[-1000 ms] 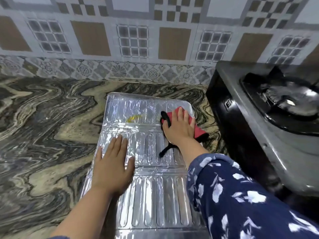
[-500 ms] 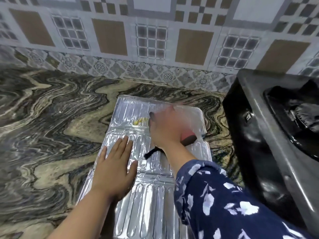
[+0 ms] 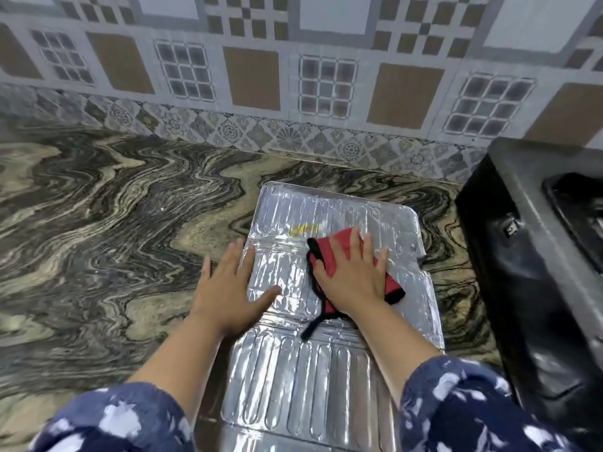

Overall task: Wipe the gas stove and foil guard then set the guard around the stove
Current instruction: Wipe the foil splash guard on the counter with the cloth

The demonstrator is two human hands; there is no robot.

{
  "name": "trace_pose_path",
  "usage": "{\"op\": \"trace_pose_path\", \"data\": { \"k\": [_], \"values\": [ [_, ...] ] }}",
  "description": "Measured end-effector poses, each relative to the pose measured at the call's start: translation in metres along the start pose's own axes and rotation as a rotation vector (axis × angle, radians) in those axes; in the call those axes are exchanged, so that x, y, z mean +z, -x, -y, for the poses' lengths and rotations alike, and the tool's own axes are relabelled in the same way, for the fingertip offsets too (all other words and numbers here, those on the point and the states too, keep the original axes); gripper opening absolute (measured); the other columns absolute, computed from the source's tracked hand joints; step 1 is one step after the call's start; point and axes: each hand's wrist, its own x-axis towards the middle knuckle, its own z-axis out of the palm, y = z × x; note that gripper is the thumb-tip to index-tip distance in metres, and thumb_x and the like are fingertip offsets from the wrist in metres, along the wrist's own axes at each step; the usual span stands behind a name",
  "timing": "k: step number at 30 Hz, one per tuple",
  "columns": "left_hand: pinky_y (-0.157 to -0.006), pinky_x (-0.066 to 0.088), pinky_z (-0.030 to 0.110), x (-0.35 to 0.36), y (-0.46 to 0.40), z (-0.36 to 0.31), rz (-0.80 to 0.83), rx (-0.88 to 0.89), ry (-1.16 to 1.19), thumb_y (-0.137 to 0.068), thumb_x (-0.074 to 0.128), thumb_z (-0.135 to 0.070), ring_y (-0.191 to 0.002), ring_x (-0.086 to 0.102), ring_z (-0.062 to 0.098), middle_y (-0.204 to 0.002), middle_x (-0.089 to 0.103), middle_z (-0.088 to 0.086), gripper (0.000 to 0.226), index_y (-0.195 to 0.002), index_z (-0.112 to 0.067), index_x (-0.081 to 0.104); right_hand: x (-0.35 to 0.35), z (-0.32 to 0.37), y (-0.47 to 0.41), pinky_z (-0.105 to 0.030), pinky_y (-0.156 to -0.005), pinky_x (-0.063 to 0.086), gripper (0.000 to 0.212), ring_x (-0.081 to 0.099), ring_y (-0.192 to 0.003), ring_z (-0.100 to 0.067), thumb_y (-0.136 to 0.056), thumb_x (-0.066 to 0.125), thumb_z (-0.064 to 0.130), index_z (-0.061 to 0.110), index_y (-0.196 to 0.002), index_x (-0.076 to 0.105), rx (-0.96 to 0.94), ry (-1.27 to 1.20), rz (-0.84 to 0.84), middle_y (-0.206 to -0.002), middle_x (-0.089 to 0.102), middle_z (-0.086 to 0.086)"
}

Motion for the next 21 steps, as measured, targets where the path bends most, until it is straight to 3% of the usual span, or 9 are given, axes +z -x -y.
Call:
{"op": "trace_pose_path", "data": {
  "k": [4,7,10,14,18,21],
  "values": [
    [-0.119,-0.010,0.045,0.004,0.001,0.001,-0.051,0.026,0.035,-0.076,0.004,-0.080,-0.147,-0.013,0.013,-0.160,-0.013,0.000,0.098,-0.153,-0.020,-0.002,0.003,0.035,-0.029,-0.062,-0.111,-0.015,0.074,-0.018,-0.145,-0.040,-0.091,0.016,0.059,0.020,-0.153,0.006,0.284,-0.062,-0.057,-0.159,-0.011,-0.021],
    [-0.117,-0.015,0.043,0.006,0.003,0.001,-0.081,0.036,0.045,-0.079,0.004,-0.077,-0.146,-0.017,0.011,-0.159,-0.017,-0.002,0.093,-0.152,-0.021,-0.005,-0.002,0.053,-0.069,-0.062,-0.110,-0.017,0.075,-0.016,-0.144,-0.042,-0.091,0.017,0.058,0.016,-0.153,0.006,0.314,-0.062,-0.061,-0.158,-0.009,-0.024],
    [-0.116,-0.017,0.041,0.008,0.000,0.004,-0.095,0.024,0.066,-0.084,0.005,-0.070,-0.145,-0.020,0.010,-0.159,-0.019,-0.004,0.084,-0.152,-0.021,-0.008,-0.006,0.072,-0.108,-0.062,-0.113,-0.012,0.073,-0.014,-0.145,-0.041,-0.093,0.016,0.056,0.017,-0.153,0.004,0.207,-0.038,-0.038,-0.158,-0.010,-0.024],
    [-0.113,-0.020,0.042,0.008,-0.003,0.003,-0.100,-0.010,0.060,-0.086,0.003,-0.063,-0.144,-0.021,0.008,-0.158,-0.020,-0.005,0.078,-0.152,-0.021,-0.008,-0.005,0.096,-0.127,-0.060,-0.114,-0.011,0.064,-0.017,-0.147,-0.030,-0.096,0.013,0.054,0.028,-0.153,0.002,-0.117,0.007,0.013,-0.161,-0.013,-0.012],
    [-0.112,-0.021,0.045,0.004,-0.003,-0.001,-0.076,-0.042,0.014,-0.087,-0.001,-0.059,-0.144,-0.021,0.009,-0.158,-0.021,-0.005,0.076,-0.151,-0.021,-0.011,-0.002,0.090,-0.109,-0.056,-0.114,-0.012,0.054,-0.014,-0.148,-0.018,-0.098,0.015,0.052,0.039,-0.150,0.008,-0.380,0.018,0.044,-0.162,-0.011,0.002],
    [-0.113,-0.020,0.048,0.000,-0.003,-0.004,-0.051,-0.064,0.002,-0.090,0.005,-0.057,-0.144,-0.022,0.009,-0.158,-0.021,-0.004,0.073,-0.151,-0.019,-0.011,-0.003,0.073,-0.080,-0.056,-0.116,-0.012,0.053,-0.012,-0.148,-0.014,-0.098,0.017,0.053,0.041,-0.149,0.012,-0.439,0.020,0.043,-0.162,-0.007,0.008]
  ]
}}
